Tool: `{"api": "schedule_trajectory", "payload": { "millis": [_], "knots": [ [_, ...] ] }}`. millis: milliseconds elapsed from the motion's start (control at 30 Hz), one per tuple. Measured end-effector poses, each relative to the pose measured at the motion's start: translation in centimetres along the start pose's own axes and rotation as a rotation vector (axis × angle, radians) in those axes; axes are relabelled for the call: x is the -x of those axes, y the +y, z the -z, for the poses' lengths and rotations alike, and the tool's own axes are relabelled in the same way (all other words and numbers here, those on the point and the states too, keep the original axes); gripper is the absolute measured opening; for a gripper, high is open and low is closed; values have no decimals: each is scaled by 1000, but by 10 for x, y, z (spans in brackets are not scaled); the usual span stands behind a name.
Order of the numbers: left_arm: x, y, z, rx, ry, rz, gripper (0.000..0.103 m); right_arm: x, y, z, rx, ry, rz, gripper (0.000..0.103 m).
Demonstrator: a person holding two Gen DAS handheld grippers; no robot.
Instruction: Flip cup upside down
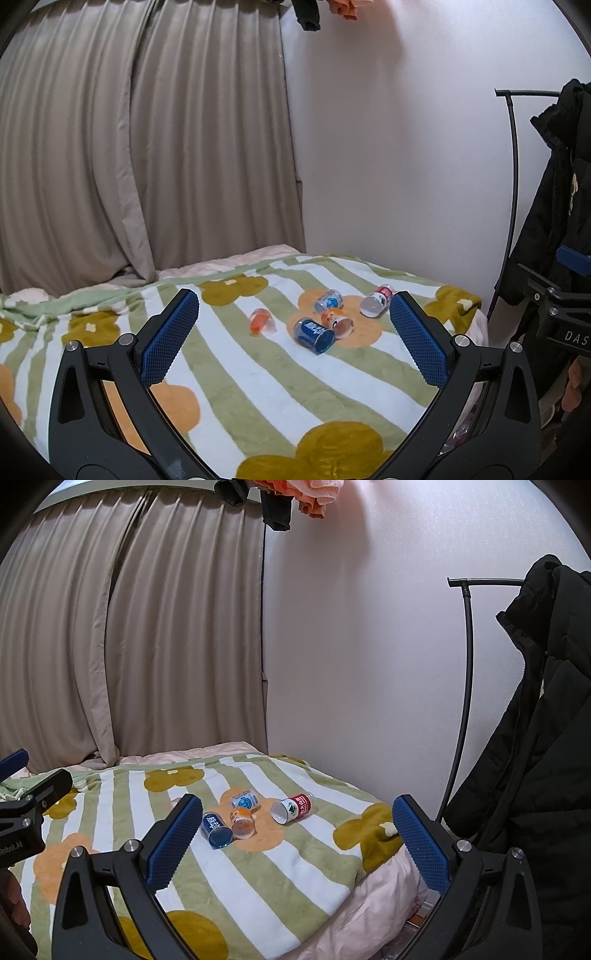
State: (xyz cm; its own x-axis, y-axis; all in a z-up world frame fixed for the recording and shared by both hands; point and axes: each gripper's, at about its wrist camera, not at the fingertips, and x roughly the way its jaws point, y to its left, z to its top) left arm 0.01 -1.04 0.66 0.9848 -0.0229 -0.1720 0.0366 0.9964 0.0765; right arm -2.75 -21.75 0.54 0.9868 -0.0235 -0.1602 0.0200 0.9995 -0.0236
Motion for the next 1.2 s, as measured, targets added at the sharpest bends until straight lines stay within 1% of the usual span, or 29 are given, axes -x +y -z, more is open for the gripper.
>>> {"api": "schedule_trajectory", "payload": {
  "millis": [167, 300, 367, 500, 533, 600, 633, 667, 700, 733, 767, 833, 867, 933, 967, 1100, 1200],
  "knots": [
    [-20, 3, -13, 4, 25, 46, 103, 0, 2, -3, 3, 0, -15, 103],
    [-58, -3, -30, -58, 39, 69, 103, -12, -1, -3, 4, 10, -31, 103],
    [-87, -6, -39, -95, 62, 95, 103, -20, -4, -2, 0, 20, -42, 103],
    [-163, -18, -57, -188, 135, 161, 103, -44, -10, 1, -3, 46, -50, 103],
    [-192, -24, -62, -227, 165, 172, 103, -52, -12, 3, -5, 53, -54, 103],
    [-233, -35, -64, -283, 216, 198, 103, -65, -15, 7, -9, 65, -61, 103],
    [-265, -42, -65, -312, 262, 229, 103, -74, -17, 10, -11, 71, -62, 103],
    [-287, -47, -63, -324, 300, 249, 103, -82, -19, 12, -13, 77, -64, 103],
    [-312, -53, -60, -338, 345, 264, 103, -87, -21, 15, -16, 82, -65, 103],
    [-345, -60, -53, -357, 400, 277, 103, -97, -22, 19, -21, 92, -66, 103],
    [-367, -64, -47, -367, 436, 287, 103, -108, -24, 23, -28, 103, -70, 103],
    [-421, -72, -28, -371, 536, 317, 103, -124, -29, 32, -44, 125, -78, 103],
    [-440, -75, -19, -365, 571, 325, 103, -135, -31, 38, -50, 139, -82, 103],
    [-484, -79, 7, -363, 656, 329, 103, -152, -34, 48, -58, 157, -81, 103],
    [-506, -81, 22, -371, 697, 314, 103, -160, -35, 53, -63, 163, -77, 103],
    [-562, -77, 63, -395, 813, 275, 103, -185, -38, 77, -104, 171, -91, 103],
    [-578, -79, 84, -395, 864, 305, 102, -202, -36, 92, -116, 192, -104, 103]
  ]
}}
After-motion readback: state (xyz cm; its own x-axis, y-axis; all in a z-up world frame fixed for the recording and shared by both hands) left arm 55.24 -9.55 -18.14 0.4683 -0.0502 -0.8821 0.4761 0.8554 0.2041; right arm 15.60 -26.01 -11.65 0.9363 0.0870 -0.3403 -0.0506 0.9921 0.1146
